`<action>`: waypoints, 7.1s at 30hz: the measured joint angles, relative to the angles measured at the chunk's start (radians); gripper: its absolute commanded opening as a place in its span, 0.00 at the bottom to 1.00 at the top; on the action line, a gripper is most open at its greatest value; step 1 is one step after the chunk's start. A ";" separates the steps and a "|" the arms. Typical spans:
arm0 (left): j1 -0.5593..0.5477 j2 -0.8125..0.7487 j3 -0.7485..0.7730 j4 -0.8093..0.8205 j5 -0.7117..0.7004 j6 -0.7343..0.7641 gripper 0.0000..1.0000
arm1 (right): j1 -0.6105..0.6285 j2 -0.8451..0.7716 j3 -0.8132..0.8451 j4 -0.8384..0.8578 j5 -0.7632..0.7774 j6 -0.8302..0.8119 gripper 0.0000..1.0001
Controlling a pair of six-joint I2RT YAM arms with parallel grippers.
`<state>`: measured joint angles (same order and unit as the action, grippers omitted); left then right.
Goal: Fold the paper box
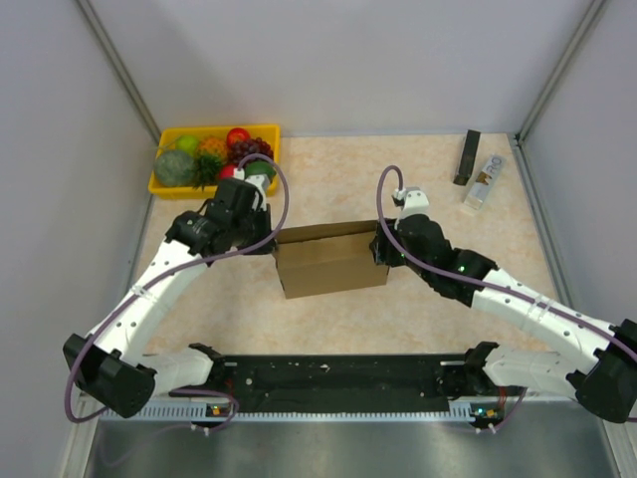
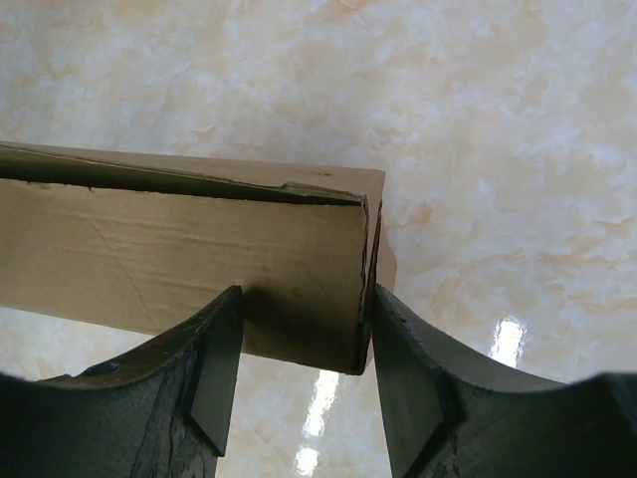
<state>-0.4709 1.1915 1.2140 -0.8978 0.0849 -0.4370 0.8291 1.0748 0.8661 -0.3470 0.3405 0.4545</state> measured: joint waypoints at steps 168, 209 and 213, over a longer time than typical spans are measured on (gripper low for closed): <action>-0.001 -0.444 -0.218 -0.023 0.026 0.047 0.60 | 0.078 0.400 0.273 0.364 -0.369 0.477 0.22; 0.192 -0.374 -0.316 0.285 0.235 -0.119 0.05 | 0.079 0.378 0.259 0.357 -0.380 0.409 0.23; 0.192 -0.346 -0.246 0.269 0.233 -0.106 0.16 | 0.079 0.378 0.259 0.357 -0.380 0.409 0.24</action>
<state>-0.2790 0.8459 0.9680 -0.6292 0.3183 -0.5426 0.9081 1.4528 1.1255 0.0105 -0.0391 0.8639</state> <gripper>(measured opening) 0.075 0.229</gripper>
